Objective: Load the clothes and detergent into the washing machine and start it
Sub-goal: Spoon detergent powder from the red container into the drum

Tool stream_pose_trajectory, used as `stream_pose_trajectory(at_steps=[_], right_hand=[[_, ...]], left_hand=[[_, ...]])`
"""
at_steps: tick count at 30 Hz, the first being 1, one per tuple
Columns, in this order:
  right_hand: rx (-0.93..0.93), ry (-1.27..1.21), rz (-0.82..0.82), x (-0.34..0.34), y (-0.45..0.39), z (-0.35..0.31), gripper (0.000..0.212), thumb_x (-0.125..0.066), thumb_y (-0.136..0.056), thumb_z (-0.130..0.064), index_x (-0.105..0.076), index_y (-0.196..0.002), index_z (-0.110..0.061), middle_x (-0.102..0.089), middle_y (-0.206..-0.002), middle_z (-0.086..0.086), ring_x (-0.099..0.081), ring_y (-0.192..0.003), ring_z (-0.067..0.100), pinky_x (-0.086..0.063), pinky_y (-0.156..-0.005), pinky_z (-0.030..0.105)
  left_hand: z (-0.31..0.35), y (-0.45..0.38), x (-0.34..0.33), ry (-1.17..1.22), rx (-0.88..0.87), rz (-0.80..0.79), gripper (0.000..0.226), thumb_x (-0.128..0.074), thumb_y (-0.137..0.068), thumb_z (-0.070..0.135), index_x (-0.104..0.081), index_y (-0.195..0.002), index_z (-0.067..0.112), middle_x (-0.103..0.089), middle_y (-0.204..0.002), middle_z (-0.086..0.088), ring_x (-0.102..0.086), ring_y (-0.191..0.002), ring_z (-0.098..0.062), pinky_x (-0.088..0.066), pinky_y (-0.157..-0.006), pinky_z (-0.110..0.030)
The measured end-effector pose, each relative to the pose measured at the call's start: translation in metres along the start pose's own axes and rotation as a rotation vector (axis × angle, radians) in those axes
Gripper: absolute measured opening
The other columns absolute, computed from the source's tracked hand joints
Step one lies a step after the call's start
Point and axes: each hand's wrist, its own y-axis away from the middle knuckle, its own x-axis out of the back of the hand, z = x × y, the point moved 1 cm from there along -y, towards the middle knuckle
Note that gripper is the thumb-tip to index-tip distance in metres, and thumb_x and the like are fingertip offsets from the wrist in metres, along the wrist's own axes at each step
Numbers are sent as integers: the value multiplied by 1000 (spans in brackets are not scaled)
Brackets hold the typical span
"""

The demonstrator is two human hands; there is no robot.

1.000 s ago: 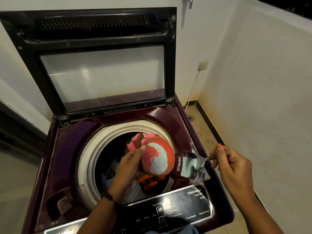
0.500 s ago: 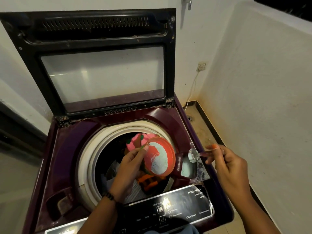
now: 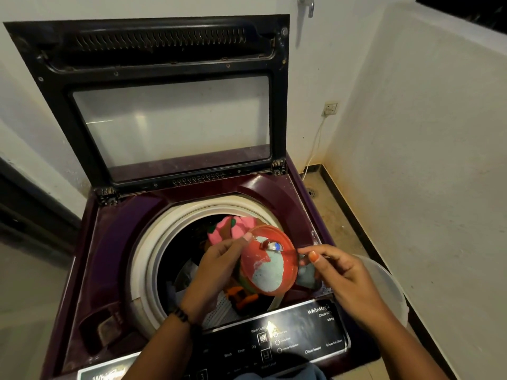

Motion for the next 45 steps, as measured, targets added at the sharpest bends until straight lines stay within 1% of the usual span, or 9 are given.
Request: stream_pose_trajectory(at_steps=[4,9,12,17,21,29,34,40,45], right_hand=[[-45,-37,18,3,1,-4,26,-55,-87,-24,-73,-98,-8,-70,-80,16,-67,-76,33,-56,-72,46],[-74,-82,4,-5,0,-4,26,-53,-89,-26,-76,-90,-13,-68,-69,10,-55,-61,19,-49,-59,22],[-116,-141,41,-9,2,-3,32,-52,-89,-30,-74,-88,-6,-64,-63,11,-50,-55,15,-44,-53,17],[-266,-283,225,-3,2,7,40,-51,-94,-29,-65,-95,7,-61,-60,11,-42,-46,13,-37,-41,18],[-289,-273,290,6,3,9,39,-48,-98,-25,-61,-97,12,-59,-58,9,-39,-47,16,-35,-40,19],[-257,-331,369,12,4,2,33,-44,-100,-22,-65,-84,-3,-51,-53,4,-40,-47,12,-33,-41,20],[-137,-117,501,33,10,-4,30,-42,-100,-21,-67,-90,-6,-56,-57,3,-51,-50,6,-43,-48,17],[-6,119,477,40,13,-1,30,-48,-98,-20,-70,-79,-10,-61,-57,11,-51,-48,6,-43,-49,17],[62,299,471,33,17,-8,31,-51,-96,-25,-69,-72,-16,-67,-65,6,-60,-55,14,-49,-55,31]], left_hand=[[4,0,4,50,-5,23,31,-55,-93,37,-74,-95,12,-76,-92,-8,-72,-86,-25,-53,-54,-26],[4,2,0,66,-6,16,28,-55,-95,32,-72,-94,11,-76,-90,-10,-72,-81,-22,-52,-51,-25],[2,4,-4,86,9,13,26,-55,-95,29,-72,-92,9,-76,-88,-11,-71,-73,-19,-52,-49,-23],[1,6,-6,91,7,-12,29,-54,-96,29,-71,-97,7,-74,-94,-17,-69,-78,-23,-53,-51,-24],[0,7,-5,75,25,-39,30,-52,-96,34,-72,-99,11,-75,-93,-12,-70,-80,-22,-53,-52,-24],[-5,7,-5,84,42,-30,33,-52,-95,35,-71,-103,9,-75,-97,-13,-70,-86,-26,-54,-53,-27],[-6,5,3,115,27,63,29,-55,-94,33,-72,-97,9,-75,-95,-9,-71,-88,-26,-54,-54,-27],[-5,7,7,121,22,89,25,-54,-96,31,-71,-92,13,-74,-92,-6,-68,-94,-28,-53,-50,-25],[-7,10,6,131,34,88,25,-55,-95,31,-71,-96,11,-74,-100,-12,-69,-94,-29,-53,-50,-24]])
